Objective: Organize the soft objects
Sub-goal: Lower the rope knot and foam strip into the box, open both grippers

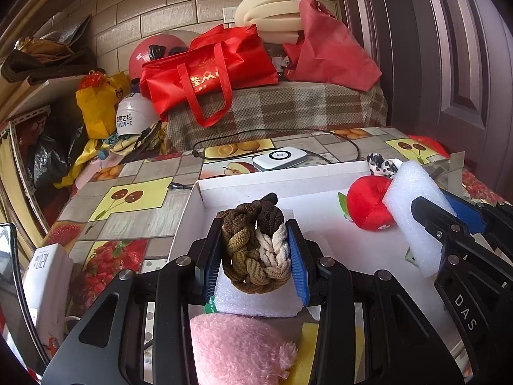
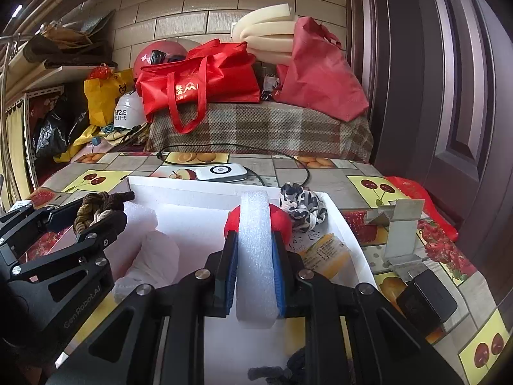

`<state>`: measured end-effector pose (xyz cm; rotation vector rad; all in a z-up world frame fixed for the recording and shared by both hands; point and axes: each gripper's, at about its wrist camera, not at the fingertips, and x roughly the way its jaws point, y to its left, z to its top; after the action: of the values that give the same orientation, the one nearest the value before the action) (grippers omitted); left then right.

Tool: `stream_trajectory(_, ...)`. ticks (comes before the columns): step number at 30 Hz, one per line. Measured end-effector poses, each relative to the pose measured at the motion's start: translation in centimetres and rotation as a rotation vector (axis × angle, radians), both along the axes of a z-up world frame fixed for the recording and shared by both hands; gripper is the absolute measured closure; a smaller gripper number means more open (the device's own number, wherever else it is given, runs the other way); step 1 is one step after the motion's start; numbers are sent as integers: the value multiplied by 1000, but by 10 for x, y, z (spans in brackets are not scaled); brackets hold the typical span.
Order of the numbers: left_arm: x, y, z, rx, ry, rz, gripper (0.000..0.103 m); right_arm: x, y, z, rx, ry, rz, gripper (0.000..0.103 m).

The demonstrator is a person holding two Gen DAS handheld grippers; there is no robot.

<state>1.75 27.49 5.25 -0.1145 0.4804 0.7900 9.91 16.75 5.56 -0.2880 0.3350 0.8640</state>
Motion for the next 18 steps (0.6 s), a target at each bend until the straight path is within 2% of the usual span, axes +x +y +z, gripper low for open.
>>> stream_trajectory(2,1,0,0,3,7,-1,60,0,0,1,2,-7,-4,84)
stream_trajectory(3,2,-1,0,12,10,4,52,0,-1,1,7,-9,-6,84)
stream_trajectory(4,2,-3,0,25,13,11,34,0,-2,1,12,-9,-4,83)
stream_trajectory(5,2,-6,1,41,13,14,23,0,-2,2,15,-9,-4,83)
stream_trajectory(6,1,-8,1,59,11,30,16,0,-2,2,19,-14,-5,76)
stream_trajectory(7,-2,-8,2,65,2,40,15,-1,-4,3,23,-24,-21,64)
stream_trajectory(8,-4,-6,2,60,-7,49,15,-1,-6,3,33,-28,-32,61)
stream_trajectory(9,-7,-3,2,48,-16,64,14,-1,-7,4,41,-26,-40,53)
stream_trajectory(10,-10,1,1,32,-27,79,13,1,-9,4,49,-21,-51,38)
stream_trajectory(11,-13,5,1,14,-39,85,11,3,-11,4,58,-14,-64,30)
stream_trajectory(12,-15,8,1,0,-48,86,8,4,-13,5,68,-8,-71,16)
stream_trajectory(17,-24,7,3,11,-85,110,3,-1,-16,7,88,-36,-69,11)
stream_trajectory(18,-26,7,3,12,-98,114,0,-1,-18,7,98,-36,-74,7)
